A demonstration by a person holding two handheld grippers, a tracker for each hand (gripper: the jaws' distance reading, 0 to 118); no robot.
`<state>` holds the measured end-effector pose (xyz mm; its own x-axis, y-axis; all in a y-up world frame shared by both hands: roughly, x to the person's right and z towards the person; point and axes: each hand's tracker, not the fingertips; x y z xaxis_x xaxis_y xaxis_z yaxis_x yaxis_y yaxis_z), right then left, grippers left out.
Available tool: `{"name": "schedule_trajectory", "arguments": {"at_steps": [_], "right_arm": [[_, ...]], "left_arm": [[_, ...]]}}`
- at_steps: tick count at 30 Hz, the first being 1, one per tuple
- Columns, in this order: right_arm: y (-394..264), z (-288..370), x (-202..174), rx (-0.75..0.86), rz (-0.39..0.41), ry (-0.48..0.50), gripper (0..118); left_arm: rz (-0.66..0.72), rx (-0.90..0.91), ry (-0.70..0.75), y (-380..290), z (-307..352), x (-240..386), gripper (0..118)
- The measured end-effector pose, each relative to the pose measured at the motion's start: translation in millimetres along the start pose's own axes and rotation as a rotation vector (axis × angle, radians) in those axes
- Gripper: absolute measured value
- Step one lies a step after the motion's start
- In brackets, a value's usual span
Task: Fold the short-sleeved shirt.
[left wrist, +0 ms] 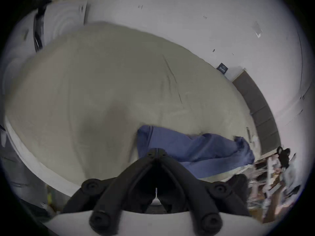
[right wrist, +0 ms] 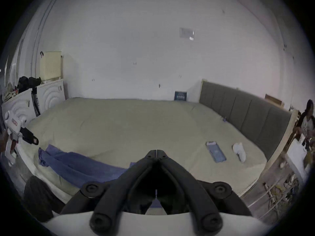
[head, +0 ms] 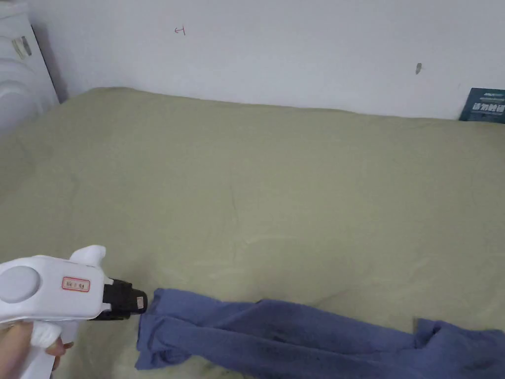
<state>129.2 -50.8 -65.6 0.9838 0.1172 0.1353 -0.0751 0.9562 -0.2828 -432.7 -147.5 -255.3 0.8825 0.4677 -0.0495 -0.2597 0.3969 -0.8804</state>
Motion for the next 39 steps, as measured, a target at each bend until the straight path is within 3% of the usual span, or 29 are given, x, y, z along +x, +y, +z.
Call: {"name": "schedule_trajectory", "arguments": {"at_steps": [3, 4, 6, 7, 10, 14, 18, 19, 21, 22, 25, 31, 39], "right_arm": [[5.3, 12.4, -11.8, 0.012, 0.003, -0.008, 0], [0.5, 8.8, -5.1, 0.013, -0.004, -0.009, 0], [2.0, 10.8, -5.8, 0.009, -0.014, -0.004, 0], [1.7, 10.2, -6.8, 0.004, -0.021, -0.001, 0], [-0.8, 7.3, -8.4, -0.006, -0.026, -0.007, 0], [-3.3, 3.8, -8.2, -0.035, -0.052, -0.006, 0], [-6.9, 2.0, -4.1, -0.052, -0.055, -0.011, 0], [-8.0, 0.8, -2.2, -0.059, -0.068, -0.006, 0], [-10.5, -2.0, 0.0, -0.066, -0.08, -0.004, 0], [-11.0, -2.6, 0.8, -0.067, -0.078, -0.007, 0], [-6.9, -1.3, -3.2, -0.071, -0.049, -0.004, 0], [-2.9, 4.4, 4.4, -0.047, -0.078, 0.007, 0], [4.6, 0.8, 3.8, -0.011, -0.073, 0.052, 0]], "left_arm": [[0.029, -0.073, -0.077, 10.4, -7.7, -11.9, 4], [0.026, -0.097, -0.101, 14.7, -11.1, -15.0, 14], [0.056, -0.114, -0.149, 21.3, -17.6, -21.1, 82], [0.056, -0.129, -0.165, 19.5, -17.9, -24.5, 106], [0.107, -0.2, -0.27, 23.1, -40.1, -34.2, 110], [0.132, -0.247, -0.283, 15.0, -69.6, -39.6, 109], [0.205, -0.224, -0.414, 11.4, -67.4, -37.1, 104], [0.242, -0.225, -0.433, 7.4, -67.4, -37.5, 93], [0.227, -0.28, -0.355, 0.5, -80.7, -28.3, 12], [0.165, -0.294, -0.28, -4.0, -87.4, -20.7, 7], [0.222, -0.234, -0.31, -3.2, -79.8, -22.4, 7], [0.259, -0.152, -0.327, 5.3, -38.9, -32.6, 6], [0.231, -0.058, -0.19, 7.0, 37.5, -47.3, 6]]}}
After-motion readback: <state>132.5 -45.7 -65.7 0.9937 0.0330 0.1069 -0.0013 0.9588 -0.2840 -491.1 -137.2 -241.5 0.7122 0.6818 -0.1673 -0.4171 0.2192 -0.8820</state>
